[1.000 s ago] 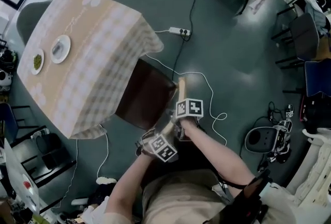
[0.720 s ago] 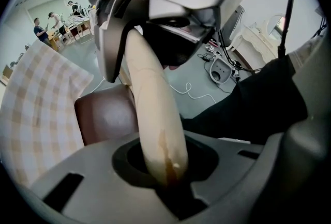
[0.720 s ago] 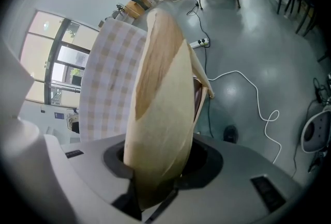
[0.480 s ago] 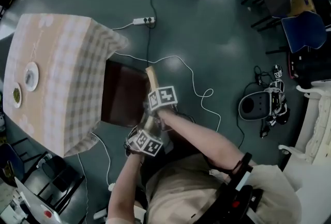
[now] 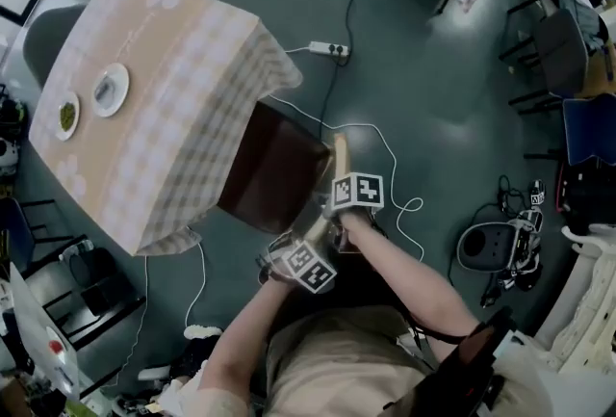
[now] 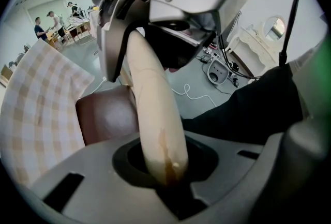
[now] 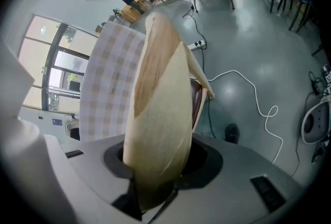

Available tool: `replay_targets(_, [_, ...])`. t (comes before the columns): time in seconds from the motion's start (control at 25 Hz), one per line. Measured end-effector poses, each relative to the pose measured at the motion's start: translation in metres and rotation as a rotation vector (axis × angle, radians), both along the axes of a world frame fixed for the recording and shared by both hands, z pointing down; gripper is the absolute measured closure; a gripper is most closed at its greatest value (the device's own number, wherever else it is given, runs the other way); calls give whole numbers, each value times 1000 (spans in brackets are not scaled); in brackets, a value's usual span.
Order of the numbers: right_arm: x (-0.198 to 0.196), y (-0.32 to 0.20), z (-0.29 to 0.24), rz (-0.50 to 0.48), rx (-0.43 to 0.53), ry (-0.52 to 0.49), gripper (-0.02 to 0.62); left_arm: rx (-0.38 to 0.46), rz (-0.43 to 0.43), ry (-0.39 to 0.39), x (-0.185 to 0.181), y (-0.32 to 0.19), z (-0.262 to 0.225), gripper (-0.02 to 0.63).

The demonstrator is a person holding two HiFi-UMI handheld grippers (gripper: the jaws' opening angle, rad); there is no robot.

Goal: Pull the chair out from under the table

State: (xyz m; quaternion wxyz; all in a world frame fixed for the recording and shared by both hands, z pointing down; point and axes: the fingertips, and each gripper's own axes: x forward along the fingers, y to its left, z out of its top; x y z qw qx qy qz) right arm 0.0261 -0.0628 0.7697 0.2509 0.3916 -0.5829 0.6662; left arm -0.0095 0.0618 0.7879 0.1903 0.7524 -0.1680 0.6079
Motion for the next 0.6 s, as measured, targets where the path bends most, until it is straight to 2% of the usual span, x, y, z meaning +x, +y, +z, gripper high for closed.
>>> replay_targets(0.08, [4,-3,-1,14,-2,7,420,9,9,11,3,-5,-1,525])
replay_targets(0.32, [-15,-2,-1,21,-21,16,420,17,18,11,-16,-6,-2,525])
replay_targets(0.6, [-10,-2,-3,18,-23,24,420,22,19,20,-9,-8,-3,525])
